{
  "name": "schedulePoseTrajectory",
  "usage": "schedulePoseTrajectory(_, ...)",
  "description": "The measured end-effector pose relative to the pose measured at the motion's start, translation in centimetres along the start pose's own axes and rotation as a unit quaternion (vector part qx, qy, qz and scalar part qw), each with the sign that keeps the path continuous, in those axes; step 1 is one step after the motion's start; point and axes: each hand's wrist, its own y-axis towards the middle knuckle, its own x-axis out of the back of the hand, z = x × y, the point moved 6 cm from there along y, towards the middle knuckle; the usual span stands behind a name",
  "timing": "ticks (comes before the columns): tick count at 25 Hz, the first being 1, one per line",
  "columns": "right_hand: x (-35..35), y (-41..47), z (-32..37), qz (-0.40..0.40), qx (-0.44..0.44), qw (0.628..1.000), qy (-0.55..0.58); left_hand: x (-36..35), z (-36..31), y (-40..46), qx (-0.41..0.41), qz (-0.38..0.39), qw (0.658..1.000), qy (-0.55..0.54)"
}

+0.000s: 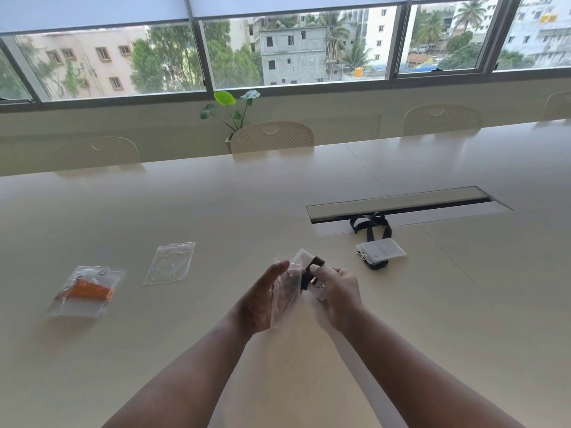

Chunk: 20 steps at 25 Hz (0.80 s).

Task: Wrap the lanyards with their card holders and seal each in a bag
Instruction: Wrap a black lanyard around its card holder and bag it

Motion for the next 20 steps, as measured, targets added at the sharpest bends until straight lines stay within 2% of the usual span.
schedulePoseTrajectory(4,0.1,-0.3,0.0,-0.015,0.02,0.999,0.026,0.1,0.0,-0.1,0.007,-0.008,1.0,0.008)
schedulePoseTrajectory(9,-0.3,-0.5,0.0,-0.031,0.052,0.998,0.027,-0.5,0.1,-0.4,0.005,0.025,0.999,0.021)
schedulePoseTrajectory(12,-0.2,-0.7,0.9,-0.049,0.082,0.995,0.005,0.0,-0.2,-0.3,-0.004,-0.015,0.998,0.063)
schedulePoseTrajectory(15,0.5,-0.8,2.8,-0.061,0.121,0.991,-0.008,-0.1,-1.7,-0.8,-0.04,-0.009,0.986,0.164)
schedulePoseTrajectory(18,1.4,-0.9,5.0,-0.06,0.151,0.987,-0.009,1.2,-3.6,-1.6,-0.05,-0.098,0.958,0.265)
schedulePoseTrajectory(20,1.7,-1.0,6.2,-0.05,0.156,0.986,0.004,1.6,-4.7,-2.3,-0.059,-0.131,0.928,0.344)
